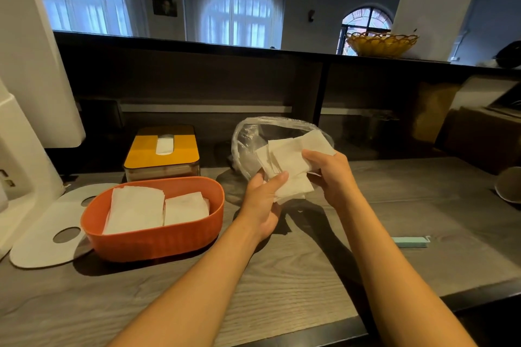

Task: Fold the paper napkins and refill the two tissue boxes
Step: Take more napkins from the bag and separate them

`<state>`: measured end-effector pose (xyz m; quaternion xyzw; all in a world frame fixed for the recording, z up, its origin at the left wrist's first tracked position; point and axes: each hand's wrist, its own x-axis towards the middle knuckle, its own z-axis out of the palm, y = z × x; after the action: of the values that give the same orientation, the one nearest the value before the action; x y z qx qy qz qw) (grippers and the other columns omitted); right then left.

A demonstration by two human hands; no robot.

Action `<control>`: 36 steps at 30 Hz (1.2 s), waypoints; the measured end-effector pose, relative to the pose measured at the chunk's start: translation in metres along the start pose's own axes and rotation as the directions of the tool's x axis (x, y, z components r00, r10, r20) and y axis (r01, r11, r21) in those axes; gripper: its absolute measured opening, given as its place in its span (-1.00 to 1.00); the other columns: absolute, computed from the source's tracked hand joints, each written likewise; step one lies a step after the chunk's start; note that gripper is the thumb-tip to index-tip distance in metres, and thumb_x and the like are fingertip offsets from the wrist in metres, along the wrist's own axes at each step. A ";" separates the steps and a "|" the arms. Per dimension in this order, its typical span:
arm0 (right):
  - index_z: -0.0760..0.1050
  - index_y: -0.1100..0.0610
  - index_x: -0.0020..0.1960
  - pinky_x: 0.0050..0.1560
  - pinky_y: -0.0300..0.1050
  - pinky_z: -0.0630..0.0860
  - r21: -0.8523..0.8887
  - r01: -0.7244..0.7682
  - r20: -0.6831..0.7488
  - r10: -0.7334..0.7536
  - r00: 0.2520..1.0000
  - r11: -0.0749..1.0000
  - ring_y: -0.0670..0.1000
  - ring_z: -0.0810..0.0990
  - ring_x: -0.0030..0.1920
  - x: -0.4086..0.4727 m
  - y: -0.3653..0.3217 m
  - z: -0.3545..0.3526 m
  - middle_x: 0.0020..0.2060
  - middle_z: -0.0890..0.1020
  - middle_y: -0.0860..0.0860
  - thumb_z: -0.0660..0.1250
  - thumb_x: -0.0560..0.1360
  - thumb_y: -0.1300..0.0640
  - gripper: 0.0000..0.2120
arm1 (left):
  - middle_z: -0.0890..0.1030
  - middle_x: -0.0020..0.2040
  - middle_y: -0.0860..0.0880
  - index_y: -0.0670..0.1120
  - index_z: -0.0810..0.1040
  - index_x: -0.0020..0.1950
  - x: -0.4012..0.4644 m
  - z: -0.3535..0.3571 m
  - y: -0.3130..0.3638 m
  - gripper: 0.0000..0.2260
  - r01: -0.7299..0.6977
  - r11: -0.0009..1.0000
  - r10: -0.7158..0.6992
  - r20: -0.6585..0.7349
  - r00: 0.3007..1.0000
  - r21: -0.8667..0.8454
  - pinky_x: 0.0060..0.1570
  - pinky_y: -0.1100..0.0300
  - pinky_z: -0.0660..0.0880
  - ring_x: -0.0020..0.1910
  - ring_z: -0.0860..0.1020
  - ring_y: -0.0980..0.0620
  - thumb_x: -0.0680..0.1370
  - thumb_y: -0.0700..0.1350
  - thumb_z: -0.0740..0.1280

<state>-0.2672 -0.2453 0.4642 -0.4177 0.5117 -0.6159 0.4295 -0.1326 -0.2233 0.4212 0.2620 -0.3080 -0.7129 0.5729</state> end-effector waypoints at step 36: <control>0.49 0.17 0.26 -0.18 -0.13 0.53 -0.088 0.078 0.001 -0.078 0.997 0.993 0.10 0.61 0.03 0.000 -0.002 -0.003 0.01 0.60 0.07 0.39 0.52 0.19 -0.67 | 0.65 0.24 -0.15 -0.01 0.44 0.45 -0.009 0.003 0.006 -0.67 -0.019 0.999 0.023 0.076 0.997 -0.048 0.04 -0.05 0.65 0.19 0.64 -0.15 0.66 -0.11 0.24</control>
<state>-0.2705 -0.2446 0.4659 -0.4550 0.5222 -0.6096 0.3856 -0.1293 -0.2153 0.4282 0.2177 -0.3154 -0.7236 0.5741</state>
